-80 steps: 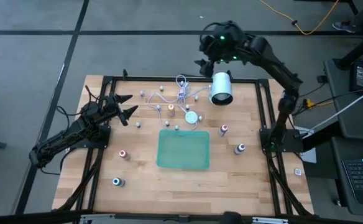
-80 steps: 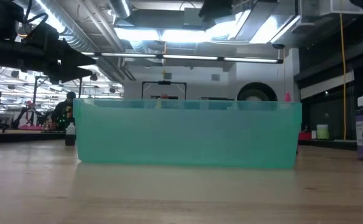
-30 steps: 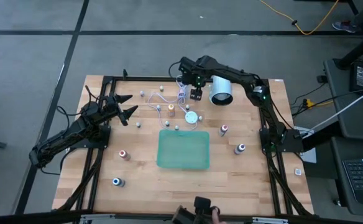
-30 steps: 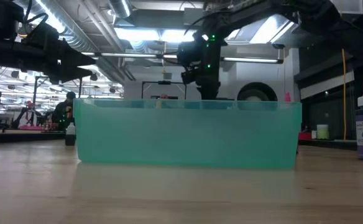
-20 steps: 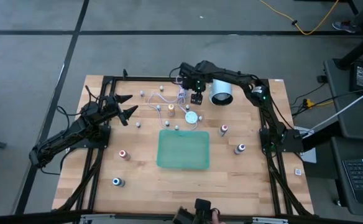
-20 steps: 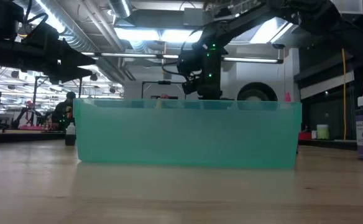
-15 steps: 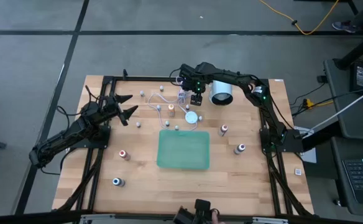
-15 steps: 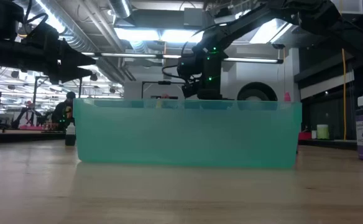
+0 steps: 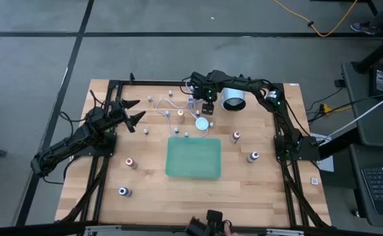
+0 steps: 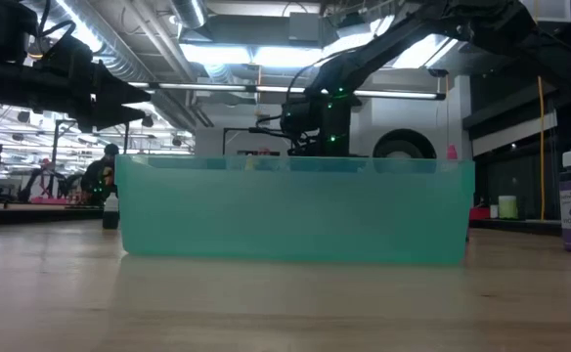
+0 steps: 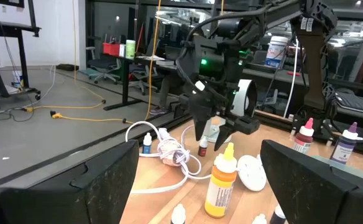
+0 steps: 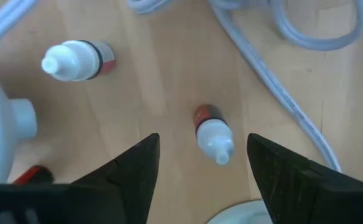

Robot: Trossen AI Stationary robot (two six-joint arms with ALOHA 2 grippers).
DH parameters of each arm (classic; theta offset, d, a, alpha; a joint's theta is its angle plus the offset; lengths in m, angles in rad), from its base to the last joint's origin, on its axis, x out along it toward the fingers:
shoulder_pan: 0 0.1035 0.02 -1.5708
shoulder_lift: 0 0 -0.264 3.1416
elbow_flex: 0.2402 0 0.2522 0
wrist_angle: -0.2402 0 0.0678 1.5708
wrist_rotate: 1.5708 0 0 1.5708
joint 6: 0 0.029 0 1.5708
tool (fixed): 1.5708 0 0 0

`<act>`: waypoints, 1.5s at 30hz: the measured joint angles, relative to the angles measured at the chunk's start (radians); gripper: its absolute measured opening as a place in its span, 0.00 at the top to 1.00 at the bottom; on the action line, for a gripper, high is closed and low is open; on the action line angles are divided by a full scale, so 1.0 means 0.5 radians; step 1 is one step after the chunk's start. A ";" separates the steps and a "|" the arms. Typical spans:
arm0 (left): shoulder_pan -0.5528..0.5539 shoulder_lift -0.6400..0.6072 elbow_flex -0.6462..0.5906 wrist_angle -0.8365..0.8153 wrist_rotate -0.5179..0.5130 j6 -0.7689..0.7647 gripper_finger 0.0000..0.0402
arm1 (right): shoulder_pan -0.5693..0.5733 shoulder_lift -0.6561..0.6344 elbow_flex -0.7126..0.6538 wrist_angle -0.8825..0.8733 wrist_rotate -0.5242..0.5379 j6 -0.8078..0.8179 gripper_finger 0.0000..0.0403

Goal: Pick & Place food coloring
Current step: Put the small red food coloring bottle into the bin

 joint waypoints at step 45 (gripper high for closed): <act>0.000 -0.001 0.000 0.000 0.000 0.000 0.17 | -0.054 0.056 0.000 -0.028 -0.049 0.012 0.81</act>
